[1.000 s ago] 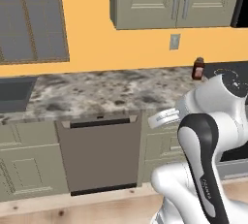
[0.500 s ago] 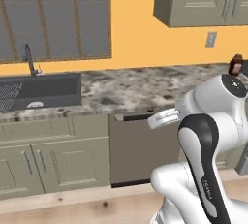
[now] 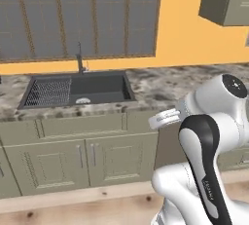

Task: Collect the paprika, mayonnaise, and shaker from the cabinet and place them next to the stove.

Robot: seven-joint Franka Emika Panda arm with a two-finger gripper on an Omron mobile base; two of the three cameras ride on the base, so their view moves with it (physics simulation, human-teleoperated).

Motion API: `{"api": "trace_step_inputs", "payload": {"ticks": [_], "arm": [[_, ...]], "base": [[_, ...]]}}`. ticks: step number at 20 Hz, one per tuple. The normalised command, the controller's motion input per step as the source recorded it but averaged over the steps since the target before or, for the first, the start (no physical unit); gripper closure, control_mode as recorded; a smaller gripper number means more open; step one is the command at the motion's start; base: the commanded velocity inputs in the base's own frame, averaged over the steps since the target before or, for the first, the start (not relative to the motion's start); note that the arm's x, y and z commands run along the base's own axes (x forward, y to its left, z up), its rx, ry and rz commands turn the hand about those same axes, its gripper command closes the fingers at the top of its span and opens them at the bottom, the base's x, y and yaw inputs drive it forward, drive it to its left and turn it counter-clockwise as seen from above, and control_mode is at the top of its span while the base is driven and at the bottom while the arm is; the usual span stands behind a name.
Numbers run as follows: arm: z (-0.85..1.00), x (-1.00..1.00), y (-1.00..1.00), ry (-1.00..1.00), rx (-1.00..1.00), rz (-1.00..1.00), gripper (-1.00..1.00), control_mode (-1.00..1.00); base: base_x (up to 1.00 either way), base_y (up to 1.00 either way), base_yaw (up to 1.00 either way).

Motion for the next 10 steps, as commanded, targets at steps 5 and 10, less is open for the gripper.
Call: {"api": "trace_step_inputs", "payload": {"ticks": [5, 10], "arm": [[0.0, 0.0, 0.0, 0.0, 0.0, 0.0, -1.0, 1.0], [0.0, 0.0, 0.0, 0.0, 0.0, 0.0, -1.0, 1.0]], "base": [[0.03, 1.0, 0.06], [0.35, 1.0, 0.02]]}}
